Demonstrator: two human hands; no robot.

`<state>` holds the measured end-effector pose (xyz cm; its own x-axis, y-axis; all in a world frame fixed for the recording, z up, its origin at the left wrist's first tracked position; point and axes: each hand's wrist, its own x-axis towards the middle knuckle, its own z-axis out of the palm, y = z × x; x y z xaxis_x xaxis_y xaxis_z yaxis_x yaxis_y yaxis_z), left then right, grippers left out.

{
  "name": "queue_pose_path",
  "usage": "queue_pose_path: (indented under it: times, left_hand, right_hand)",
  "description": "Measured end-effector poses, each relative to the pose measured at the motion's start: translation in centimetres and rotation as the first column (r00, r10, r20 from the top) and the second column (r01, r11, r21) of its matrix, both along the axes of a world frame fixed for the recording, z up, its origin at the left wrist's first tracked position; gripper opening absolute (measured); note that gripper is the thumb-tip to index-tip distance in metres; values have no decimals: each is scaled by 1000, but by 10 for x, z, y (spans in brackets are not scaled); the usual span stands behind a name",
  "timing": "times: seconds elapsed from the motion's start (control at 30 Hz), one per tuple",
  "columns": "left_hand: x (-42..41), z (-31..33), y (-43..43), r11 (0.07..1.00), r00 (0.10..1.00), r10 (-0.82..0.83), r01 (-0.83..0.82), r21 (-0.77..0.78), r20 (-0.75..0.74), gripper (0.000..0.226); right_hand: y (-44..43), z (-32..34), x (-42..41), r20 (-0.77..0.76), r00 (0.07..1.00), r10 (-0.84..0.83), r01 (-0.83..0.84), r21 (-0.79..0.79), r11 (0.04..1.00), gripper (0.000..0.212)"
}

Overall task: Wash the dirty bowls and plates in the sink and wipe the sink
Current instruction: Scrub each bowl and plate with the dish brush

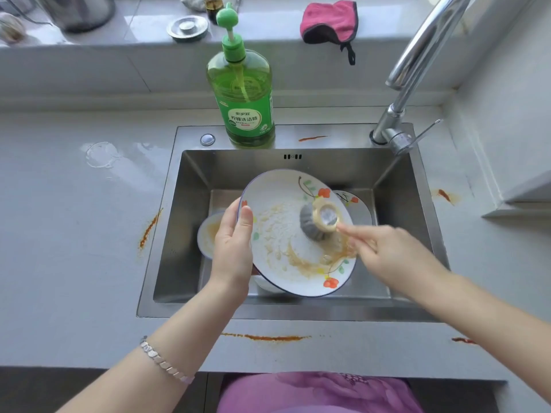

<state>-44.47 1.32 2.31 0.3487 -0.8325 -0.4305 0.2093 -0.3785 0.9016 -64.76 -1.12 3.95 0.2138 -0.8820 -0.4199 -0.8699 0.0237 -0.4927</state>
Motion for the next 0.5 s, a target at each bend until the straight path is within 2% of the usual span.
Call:
queue_pose_path:
  times: [0.13,0.17,0.27,0.33,0.4,0.43,0.5]
  left_hand:
    - [1,-2,-2,999,999,21,-19,-34,44,24]
    - [0,-1,-2,999,999,13,-11,-31,49,22]
    - [1,-1,0,1000,998,-15,17,-21,55,21]
    - [4,-1,-1,1000,997,4,-2,-29,80,24]
    - [6,-1,-2,999,995,22,-18,-41,93,24]
    - [6,0,-2,999,995,20,-16,-45,93,24]
    - [7,0,-2,999,996,14,-10,-44,87,25]
  right_hand:
    - [34,6,19,122,979,166,-181,127,975,33]
    - [27,6,20,114,980,162,-176,129,976,33]
    - [3,-9,5,52,999,-14,12,50,999,33]
    - [14,-12,1,16,1000,19,-20,76,997,32]
    - [34,-10,7,63,991,120,-129,150,980,33]
    - [34,-10,7,62,990,127,-135,144,980,32]
    - [21,-13,-1,20,999,41,-43,104,994,32]
